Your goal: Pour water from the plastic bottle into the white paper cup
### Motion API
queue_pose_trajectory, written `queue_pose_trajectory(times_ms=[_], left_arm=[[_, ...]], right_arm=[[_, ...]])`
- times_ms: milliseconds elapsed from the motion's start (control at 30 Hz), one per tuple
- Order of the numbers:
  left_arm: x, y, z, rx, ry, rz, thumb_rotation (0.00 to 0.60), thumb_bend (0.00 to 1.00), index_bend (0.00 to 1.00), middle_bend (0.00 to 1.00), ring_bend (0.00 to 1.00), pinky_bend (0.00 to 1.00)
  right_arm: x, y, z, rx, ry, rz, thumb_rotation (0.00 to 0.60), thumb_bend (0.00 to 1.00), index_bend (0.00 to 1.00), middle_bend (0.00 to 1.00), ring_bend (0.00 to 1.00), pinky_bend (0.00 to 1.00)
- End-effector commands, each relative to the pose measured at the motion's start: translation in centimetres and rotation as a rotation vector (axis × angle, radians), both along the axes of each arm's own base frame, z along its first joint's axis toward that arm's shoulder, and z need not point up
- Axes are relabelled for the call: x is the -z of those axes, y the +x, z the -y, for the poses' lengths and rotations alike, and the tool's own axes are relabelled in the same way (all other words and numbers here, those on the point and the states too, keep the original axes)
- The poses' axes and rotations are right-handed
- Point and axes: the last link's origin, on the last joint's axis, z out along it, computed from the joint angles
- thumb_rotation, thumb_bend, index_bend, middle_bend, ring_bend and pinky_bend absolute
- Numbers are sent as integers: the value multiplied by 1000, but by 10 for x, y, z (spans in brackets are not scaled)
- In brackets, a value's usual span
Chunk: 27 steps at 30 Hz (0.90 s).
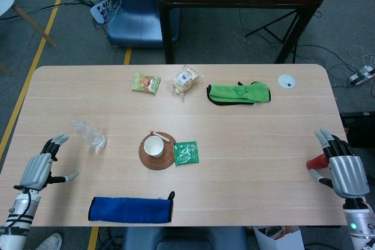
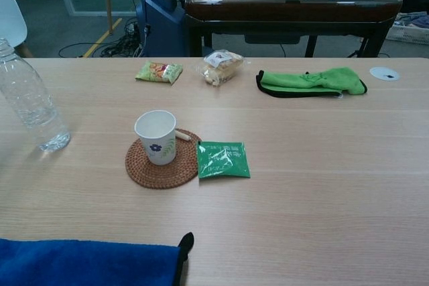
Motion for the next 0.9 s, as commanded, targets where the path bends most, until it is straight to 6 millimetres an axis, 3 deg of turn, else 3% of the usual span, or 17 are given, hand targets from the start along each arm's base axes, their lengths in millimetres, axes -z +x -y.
queue_pose_trajectory(times_ms=[33,467,733,900], left_arm=[[7,4,-26,-36,2,69,600,34,0,0,0,258],[27,12,-70,-101,3,202,600,12,0,0,0,156],[38,17,-80,-110,-24,238,600,11,0,0,0,66],[44,22,-84,-157,-35,363,600,11,0,0,0,61]], right_arm=[[-1,0,0,-2,-2,3,600,45,96,79,132,236],[-3,-1,0,0,-3,9,600,45,96,90,132,236],[-4,-1,0,1,-2,11,600,45,96,91,132,236],[-5,-1,-1,3,-1,12,600,44,96,94,132,236]])
